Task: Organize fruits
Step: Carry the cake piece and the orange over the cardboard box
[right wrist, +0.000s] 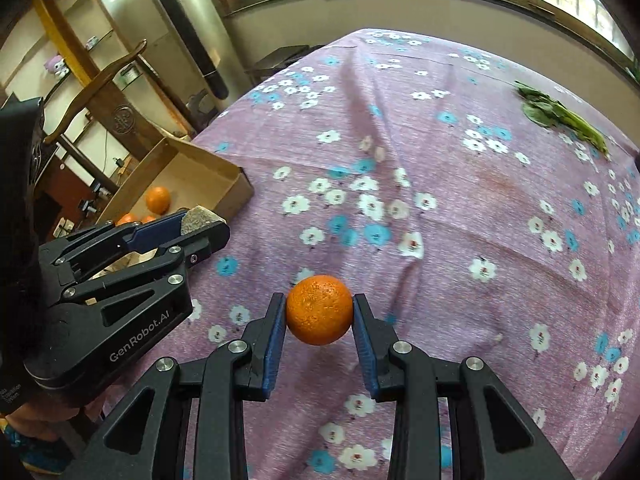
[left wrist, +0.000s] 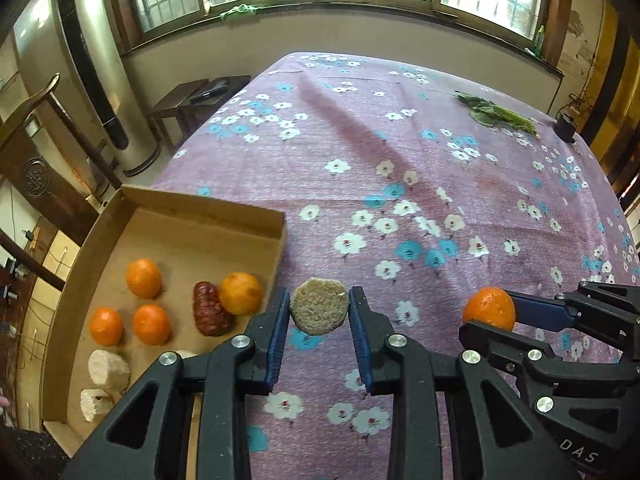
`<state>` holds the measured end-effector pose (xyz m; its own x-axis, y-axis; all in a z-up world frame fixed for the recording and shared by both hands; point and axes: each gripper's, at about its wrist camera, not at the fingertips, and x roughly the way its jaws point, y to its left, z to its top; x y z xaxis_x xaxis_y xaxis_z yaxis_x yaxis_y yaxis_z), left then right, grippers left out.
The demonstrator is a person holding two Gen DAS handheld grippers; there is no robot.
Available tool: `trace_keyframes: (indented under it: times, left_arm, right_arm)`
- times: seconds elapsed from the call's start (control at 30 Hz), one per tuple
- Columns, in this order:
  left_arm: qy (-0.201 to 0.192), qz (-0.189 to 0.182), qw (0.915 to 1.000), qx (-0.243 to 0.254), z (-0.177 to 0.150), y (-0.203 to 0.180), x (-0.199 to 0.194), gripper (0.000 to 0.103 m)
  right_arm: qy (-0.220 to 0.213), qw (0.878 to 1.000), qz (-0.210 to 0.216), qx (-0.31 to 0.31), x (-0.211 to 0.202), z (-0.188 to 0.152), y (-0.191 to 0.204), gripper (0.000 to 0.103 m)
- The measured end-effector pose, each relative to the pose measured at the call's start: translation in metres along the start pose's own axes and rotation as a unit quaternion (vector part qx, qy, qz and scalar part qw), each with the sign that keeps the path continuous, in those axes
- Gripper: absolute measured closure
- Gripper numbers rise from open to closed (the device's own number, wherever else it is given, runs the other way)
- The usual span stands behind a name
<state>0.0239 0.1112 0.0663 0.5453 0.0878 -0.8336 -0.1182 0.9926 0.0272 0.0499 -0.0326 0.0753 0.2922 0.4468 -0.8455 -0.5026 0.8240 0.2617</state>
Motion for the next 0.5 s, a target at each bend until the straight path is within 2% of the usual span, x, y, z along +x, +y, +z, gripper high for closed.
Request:
trace_keyframes:
  times: [0.3, 0.5]
  left_arm:
    - [0.010, 0.045, 0.9968, -0.065, -0.029, 0.082, -0.012, 0.074]
    - [0.019, 0.065, 0.9928, -0.099, -0.048, 0.121, -0.018, 0.074]
  right_arm:
    - [0.013, 0.996, 0.045, -0.072, 0.033, 0.023, 0.082, 0.067]
    - [0.029, 0.992, 0.064, -0.105, 0.059, 0.037, 0.118, 0.067]
